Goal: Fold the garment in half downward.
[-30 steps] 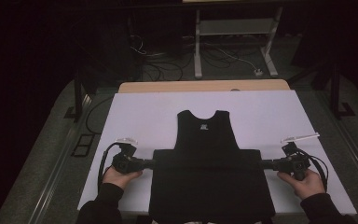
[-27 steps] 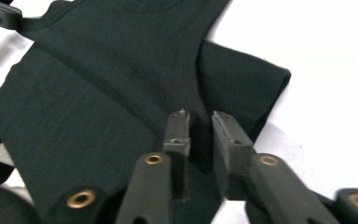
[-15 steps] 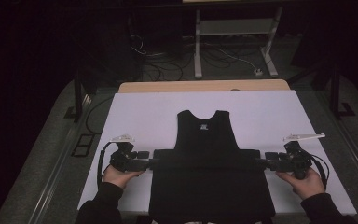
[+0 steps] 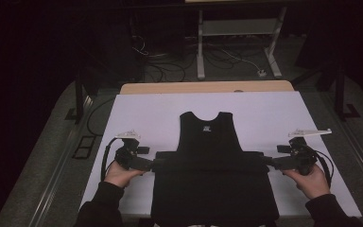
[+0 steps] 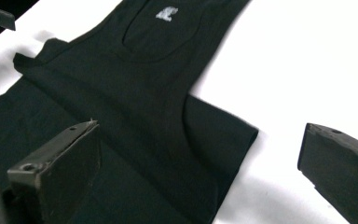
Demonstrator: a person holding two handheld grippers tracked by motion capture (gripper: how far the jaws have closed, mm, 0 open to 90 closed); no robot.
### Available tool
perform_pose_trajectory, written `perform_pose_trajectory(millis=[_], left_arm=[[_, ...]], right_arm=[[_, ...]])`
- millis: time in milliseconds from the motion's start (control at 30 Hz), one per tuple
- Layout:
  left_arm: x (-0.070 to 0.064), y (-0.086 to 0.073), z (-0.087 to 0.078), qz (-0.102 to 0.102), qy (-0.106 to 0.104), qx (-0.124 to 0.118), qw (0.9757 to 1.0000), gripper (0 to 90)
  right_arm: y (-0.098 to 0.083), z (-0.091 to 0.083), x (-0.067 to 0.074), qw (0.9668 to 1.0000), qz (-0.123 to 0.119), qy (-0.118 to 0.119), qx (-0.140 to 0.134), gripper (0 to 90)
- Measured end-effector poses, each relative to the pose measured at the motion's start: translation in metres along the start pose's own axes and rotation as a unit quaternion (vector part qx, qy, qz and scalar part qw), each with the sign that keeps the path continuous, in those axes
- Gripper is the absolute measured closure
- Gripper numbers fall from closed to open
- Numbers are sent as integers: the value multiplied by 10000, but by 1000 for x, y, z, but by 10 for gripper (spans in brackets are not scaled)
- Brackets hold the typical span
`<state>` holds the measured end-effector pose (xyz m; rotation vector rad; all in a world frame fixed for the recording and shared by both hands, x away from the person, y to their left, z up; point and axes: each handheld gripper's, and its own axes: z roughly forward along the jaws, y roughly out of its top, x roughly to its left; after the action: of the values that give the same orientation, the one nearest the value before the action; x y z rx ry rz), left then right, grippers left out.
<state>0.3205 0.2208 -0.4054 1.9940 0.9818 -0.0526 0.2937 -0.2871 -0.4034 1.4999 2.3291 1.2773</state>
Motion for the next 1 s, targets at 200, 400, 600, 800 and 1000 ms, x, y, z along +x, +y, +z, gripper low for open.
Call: perform_pose_trajectory(millis=[200,400,600,800,1000], left_arm=[[1,9,-2,126,91,1,9999,0],[3,17,-4,156,190,52,9997,0],[3,27,-6,234,250,52,9994,0],[3,39,-4,349,280,136,9989,0],[5,51,-1,363,266,184,9988,0]], right_arm=[[7,-1,-2,10000,-80,16,-26,0],[15,-3,-4,9999,-69,-2,-86,0],[28,-5,-5,9998,-138,2,-146,0],[38,-6,-7,9997,-125,65,-200,0],[48,-6,-5,9996,-220,85,-165,0]])
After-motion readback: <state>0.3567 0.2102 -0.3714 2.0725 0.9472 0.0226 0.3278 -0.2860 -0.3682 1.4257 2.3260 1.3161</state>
